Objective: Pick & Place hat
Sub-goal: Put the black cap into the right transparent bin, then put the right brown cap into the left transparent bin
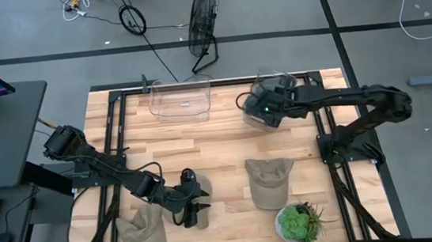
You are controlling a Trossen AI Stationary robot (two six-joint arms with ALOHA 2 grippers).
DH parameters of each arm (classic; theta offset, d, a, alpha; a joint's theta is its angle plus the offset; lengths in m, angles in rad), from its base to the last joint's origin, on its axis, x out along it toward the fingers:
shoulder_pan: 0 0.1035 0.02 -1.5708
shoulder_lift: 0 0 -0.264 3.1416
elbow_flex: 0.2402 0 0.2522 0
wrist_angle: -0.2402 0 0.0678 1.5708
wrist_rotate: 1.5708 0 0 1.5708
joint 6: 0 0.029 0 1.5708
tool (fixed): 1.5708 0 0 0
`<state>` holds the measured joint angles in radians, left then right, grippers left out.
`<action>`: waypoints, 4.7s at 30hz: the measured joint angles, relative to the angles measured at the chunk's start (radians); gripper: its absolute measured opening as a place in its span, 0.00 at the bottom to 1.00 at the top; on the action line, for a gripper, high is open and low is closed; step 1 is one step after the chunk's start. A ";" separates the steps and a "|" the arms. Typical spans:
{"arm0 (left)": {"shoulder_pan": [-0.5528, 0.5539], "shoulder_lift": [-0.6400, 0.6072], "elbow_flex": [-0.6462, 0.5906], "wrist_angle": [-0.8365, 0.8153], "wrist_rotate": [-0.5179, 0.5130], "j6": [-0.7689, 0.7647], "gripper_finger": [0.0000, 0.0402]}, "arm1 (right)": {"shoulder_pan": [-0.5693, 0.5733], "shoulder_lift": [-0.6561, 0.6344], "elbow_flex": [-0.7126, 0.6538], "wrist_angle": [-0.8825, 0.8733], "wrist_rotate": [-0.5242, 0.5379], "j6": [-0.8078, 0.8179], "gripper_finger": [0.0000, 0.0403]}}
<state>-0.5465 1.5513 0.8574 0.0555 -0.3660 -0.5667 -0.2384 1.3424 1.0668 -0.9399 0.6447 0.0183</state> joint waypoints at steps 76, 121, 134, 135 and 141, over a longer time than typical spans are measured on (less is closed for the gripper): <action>0.001 -0.009 0.013 0.000 -0.025 0.029 0.45 | 0.719 0.251 -0.062 0.249 -0.297 0.553 0.45; 0.015 -0.193 0.013 -0.354 -0.168 -0.033 0.45 | 0.145 0.315 0.374 0.706 -0.311 -0.598 0.02; 0.107 -0.308 0.013 -0.615 -0.188 -0.050 0.45 | -0.066 0.611 0.373 1.279 -0.454 -0.789 0.02; 0.110 -0.308 0.013 -0.613 -0.188 -0.051 0.45 | -0.073 0.628 0.373 1.298 -0.449 -0.804 0.02; 0.118 -0.308 0.013 -0.608 -0.188 -0.058 0.45 | -0.093 0.686 0.373 1.285 -0.276 -0.659 0.02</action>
<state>-0.4282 1.2434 0.8703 -0.5521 -0.5542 -0.6243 -0.3315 2.0282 1.4395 0.3449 0.3691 -0.6407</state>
